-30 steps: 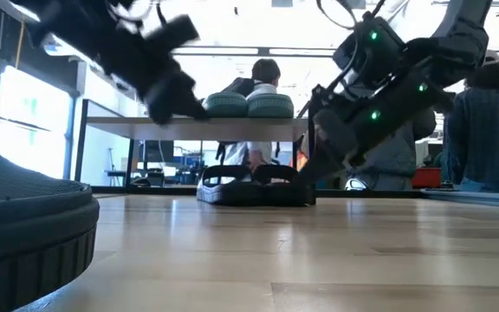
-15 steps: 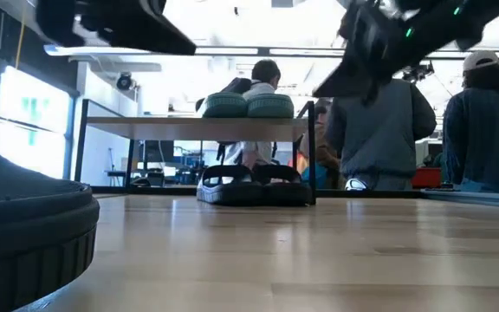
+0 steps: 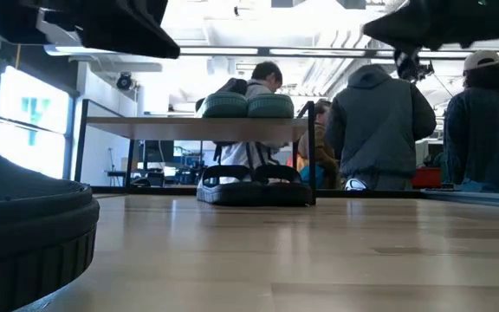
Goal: Pick and place slides into the shelf
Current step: Put the black slide under the shelf
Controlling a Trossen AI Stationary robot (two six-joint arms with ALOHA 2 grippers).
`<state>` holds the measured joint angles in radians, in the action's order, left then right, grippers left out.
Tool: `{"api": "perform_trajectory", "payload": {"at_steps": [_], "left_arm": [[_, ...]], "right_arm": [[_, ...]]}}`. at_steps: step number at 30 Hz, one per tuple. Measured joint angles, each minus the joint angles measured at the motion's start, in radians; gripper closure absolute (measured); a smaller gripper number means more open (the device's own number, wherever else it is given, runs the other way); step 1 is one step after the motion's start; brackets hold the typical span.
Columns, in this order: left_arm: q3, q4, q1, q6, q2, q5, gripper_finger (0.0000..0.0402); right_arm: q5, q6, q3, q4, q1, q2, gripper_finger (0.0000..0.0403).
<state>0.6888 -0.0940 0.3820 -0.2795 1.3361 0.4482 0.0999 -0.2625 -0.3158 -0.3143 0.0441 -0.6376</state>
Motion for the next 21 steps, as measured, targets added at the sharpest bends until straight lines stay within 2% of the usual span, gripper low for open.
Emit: {"api": "perform_trajectory", "payload": {"at_steps": [5, 10, 21], "left_arm": [[0.0, -0.021, 0.0, 0.053, 0.0, -0.138, 0.0402], [0.0, -0.037, 0.0, 0.086, 0.0, -0.273, 0.0402], [0.0, -0.035, 0.031, 0.074, 0.0, -0.22, 0.0402]], "right_arm": [[0.03, -0.018, 0.059, 0.002, 0.0, 0.061, 0.0403], [0.135, -0.018, 0.071, 0.013, 0.0, 0.068, 0.0403], [0.154, 0.001, 0.071, 0.043, 0.0, 0.069, 0.0403]]}}
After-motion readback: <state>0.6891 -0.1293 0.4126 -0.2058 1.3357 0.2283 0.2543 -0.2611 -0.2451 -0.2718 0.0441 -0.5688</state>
